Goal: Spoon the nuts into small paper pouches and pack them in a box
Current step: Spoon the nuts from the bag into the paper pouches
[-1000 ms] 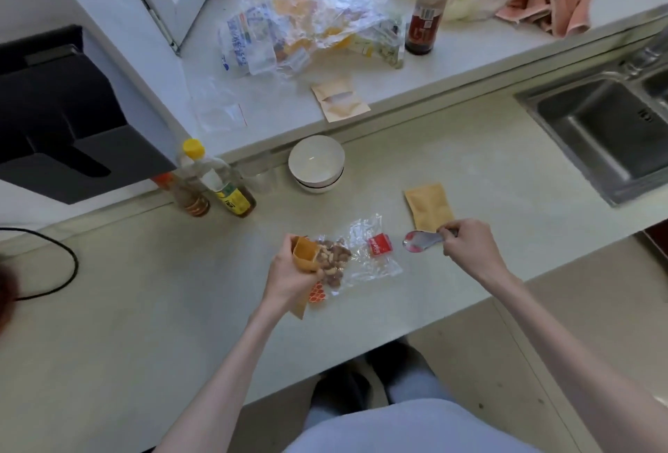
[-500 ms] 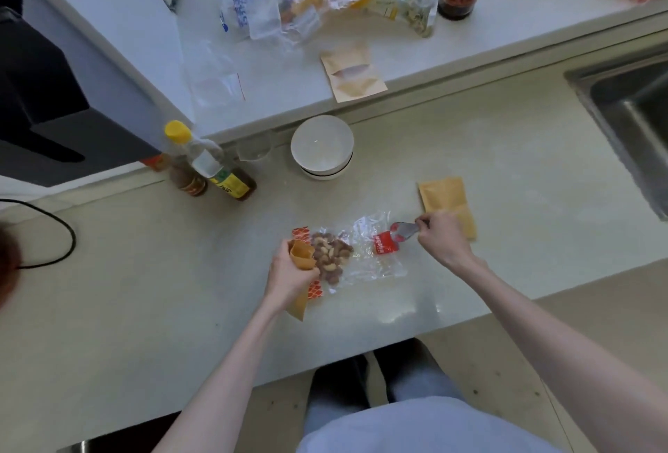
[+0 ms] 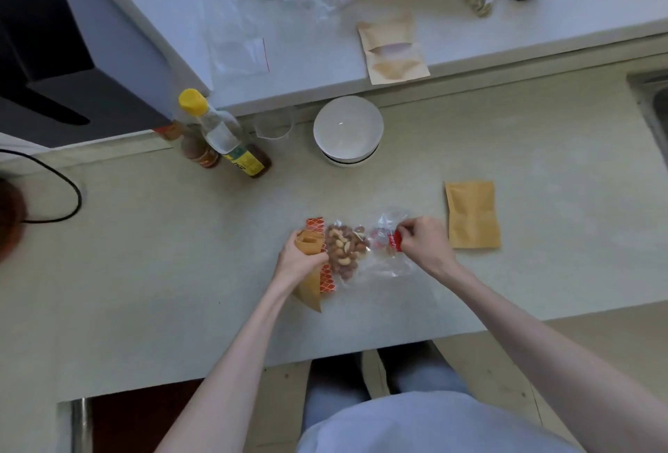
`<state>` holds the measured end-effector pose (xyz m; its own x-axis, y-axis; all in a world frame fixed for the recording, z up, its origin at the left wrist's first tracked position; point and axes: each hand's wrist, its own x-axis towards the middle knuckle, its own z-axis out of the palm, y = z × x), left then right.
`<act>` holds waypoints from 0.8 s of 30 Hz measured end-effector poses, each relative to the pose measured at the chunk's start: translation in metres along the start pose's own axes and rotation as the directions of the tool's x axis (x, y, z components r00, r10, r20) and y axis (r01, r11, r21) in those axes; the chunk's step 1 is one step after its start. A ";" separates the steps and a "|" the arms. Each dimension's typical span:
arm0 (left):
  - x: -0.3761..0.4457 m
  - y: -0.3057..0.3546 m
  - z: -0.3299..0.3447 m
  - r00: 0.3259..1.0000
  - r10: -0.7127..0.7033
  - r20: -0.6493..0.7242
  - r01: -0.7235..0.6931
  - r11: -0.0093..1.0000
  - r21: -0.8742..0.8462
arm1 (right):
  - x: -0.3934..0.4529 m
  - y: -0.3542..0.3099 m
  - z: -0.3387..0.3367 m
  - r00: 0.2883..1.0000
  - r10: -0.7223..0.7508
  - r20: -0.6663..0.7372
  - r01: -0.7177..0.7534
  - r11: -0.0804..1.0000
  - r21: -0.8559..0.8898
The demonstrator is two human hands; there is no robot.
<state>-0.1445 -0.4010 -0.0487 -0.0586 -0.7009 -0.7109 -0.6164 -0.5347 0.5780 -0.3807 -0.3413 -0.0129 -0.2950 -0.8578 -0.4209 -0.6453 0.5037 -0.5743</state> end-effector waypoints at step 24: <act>-0.007 -0.015 -0.008 0.989 0.077 0.125 -0.047 0.974 -0.223 | 0.000 -0.030 0.058 0.961 0.202 0.191 -0.251 0.924 0.287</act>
<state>-0.1285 -0.3915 -0.0492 -0.2033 -0.6752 -0.7090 -0.4226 -0.5927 0.6856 -0.3204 -0.3507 -0.0364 -0.2790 -0.7028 -0.6544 -0.3202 0.7105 -0.6266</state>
